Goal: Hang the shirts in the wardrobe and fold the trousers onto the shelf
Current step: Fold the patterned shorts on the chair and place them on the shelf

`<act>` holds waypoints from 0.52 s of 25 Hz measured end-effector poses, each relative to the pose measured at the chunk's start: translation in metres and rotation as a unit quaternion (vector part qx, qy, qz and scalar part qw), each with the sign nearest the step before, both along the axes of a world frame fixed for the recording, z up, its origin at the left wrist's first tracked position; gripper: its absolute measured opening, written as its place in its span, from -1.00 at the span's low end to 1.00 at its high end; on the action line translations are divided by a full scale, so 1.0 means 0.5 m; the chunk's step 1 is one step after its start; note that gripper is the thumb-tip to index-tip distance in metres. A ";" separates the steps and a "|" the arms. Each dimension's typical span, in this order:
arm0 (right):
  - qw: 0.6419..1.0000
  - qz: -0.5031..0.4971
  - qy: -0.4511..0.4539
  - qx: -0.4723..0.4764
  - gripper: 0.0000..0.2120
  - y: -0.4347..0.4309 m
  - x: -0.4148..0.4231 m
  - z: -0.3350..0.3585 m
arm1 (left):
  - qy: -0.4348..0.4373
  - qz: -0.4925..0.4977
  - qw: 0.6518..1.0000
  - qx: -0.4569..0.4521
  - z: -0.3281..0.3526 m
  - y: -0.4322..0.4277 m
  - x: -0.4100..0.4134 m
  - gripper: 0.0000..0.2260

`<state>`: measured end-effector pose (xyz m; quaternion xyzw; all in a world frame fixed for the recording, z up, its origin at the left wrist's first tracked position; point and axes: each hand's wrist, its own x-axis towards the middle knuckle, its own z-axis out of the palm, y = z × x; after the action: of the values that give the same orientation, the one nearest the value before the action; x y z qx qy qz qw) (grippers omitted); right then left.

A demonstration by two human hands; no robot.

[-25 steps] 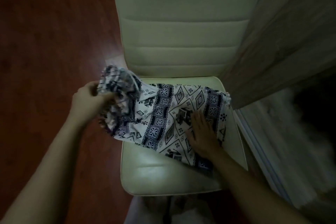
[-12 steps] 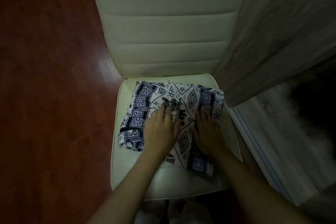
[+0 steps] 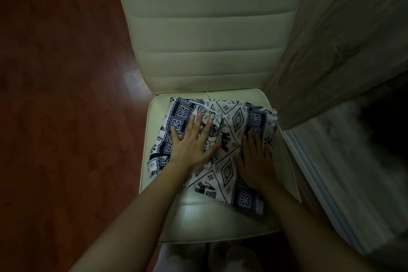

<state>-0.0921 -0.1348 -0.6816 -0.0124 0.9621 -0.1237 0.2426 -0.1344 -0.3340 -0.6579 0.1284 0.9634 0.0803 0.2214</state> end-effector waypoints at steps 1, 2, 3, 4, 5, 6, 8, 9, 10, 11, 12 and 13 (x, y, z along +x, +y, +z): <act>1.000 -0.012 0.010 -0.011 -0.26 -0.002 0.001 0.008 | 0.011 -0.011 1.000 0.005 0.014 -0.005 -0.003 -0.41; 0.998 -0.029 0.038 -0.031 -0.24 -0.006 -0.001 0.018 | 0.038 0.000 0.999 0.019 0.030 -0.014 -0.009 -0.44; 0.993 -0.042 0.087 -0.061 -0.27 -0.015 -0.006 0.028 | 0.084 0.044 0.995 0.037 0.046 -0.029 -0.019 -0.46; 0.984 -0.044 0.143 -0.098 -0.32 -0.030 -0.011 0.040 | 0.134 0.126 0.982 0.050 0.062 -0.049 -0.031 -0.46; 0.971 -0.031 0.192 -0.140 -0.38 -0.048 -0.018 0.048 | 0.146 0.229 0.961 0.050 0.064 -0.080 -0.042 -0.44; 0.960 -0.003 0.218 -0.173 -0.44 -0.067 -0.027 0.054 | 0.107 0.316 0.942 0.042 0.059 -0.109 -0.049 -0.38; 0.959 0.057 0.205 -0.185 -0.52 -0.104 -0.038 0.056 | -0.043 0.370 0.927 0.043 0.041 -0.142 -0.039 -0.27; 0.963 0.074 0.195 -0.173 -0.55 -0.117 -0.040 0.055 | -0.085 0.364 0.924 0.078 0.038 -0.143 -0.029 -0.27; 0.967 0.072 0.179 -0.169 -0.57 -0.124 -0.041 0.053 | -0.084 0.359 0.922 0.122 0.035 -0.140 -0.022 -0.32; 0.970 0.062 0.160 -0.173 -0.58 -0.125 -0.045 0.052 | -0.057 0.352 0.920 0.163 0.041 -0.137 -0.021 -0.40; 0.973 0.056 0.134 -0.179 -0.59 -0.124 -0.050 0.058 | -0.011 0.330 0.926 0.182 0.052 -0.136 -0.027 -0.47; 0.974 0.059 0.103 -0.191 -0.60 -0.122 -0.060 0.064 | 0.042 0.285 0.943 0.164 0.070 -0.133 -0.039 -0.52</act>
<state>-0.1222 -0.1959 -0.6495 -0.1280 0.9380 -0.2889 0.1423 -0.1540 -0.4007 -0.6229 -0.1142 0.9416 0.2913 0.1242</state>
